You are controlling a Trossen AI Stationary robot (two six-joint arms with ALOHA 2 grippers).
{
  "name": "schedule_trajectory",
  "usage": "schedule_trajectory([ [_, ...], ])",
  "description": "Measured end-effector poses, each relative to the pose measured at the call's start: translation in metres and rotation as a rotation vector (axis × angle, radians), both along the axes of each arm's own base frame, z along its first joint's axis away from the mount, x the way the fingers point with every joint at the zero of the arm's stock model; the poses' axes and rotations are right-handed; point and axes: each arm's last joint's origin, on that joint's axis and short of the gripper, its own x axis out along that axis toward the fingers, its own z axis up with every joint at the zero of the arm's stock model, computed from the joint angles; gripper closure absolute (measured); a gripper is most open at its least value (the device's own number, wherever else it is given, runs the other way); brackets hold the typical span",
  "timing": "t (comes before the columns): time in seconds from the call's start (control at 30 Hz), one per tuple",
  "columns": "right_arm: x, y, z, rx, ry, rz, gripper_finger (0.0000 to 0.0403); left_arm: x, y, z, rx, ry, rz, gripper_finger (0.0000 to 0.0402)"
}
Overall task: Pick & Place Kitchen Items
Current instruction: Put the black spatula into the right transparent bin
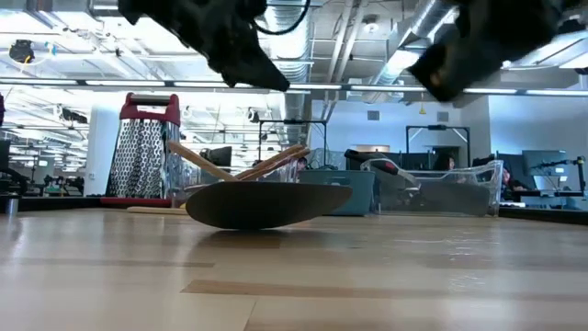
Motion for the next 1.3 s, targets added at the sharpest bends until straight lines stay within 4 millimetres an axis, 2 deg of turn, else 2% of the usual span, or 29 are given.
schedule_trajectory([
  [0.17,-0.018,-0.021,0.045,-0.161,-0.257,-0.002,0.0403,0.001,0.025,0.000,-0.006,0.004,0.046,0.0400],
  [0.3,-0.038,-0.038,0.064,-0.244,-0.436,-0.004,0.0403,-0.001,0.036,-0.005,-0.005,0.037,-0.036,0.0400],
  [0.4,-0.052,-0.051,0.062,-0.258,-0.567,-0.019,0.0403,-0.002,0.041,-0.009,0.018,0.064,-0.096,0.0400],
  [0.57,-0.076,-0.073,0.042,-0.243,-0.659,-0.108,0.0403,-0.001,0.049,-0.009,0.117,0.082,-0.155,0.0400],
  [0.77,-0.093,-0.091,0.041,-0.171,-0.753,-0.239,0.0403,0.013,0.078,0.011,0.195,0.033,-0.104,0.0400],
  [0.93,-0.095,-0.094,0.041,-0.165,-0.758,-0.248,0.0403,0.048,0.104,0.018,0.230,-0.003,-0.156,0.0400],
  [1.1,-0.095,-0.092,0.040,-0.156,-0.753,-0.210,0.0403,0.095,0.120,-0.002,0.241,0.018,-0.261,0.0400],
  [1.2,-0.095,-0.092,0.040,-0.151,-0.757,-0.198,0.0403,0.110,0.124,-0.010,0.234,0.039,-0.265,0.0400],
  [1.3,-0.095,-0.092,0.040,-0.153,-0.754,-0.197,0.0403,0.111,0.123,-0.019,0.229,0.100,-0.297,0.0400],
])
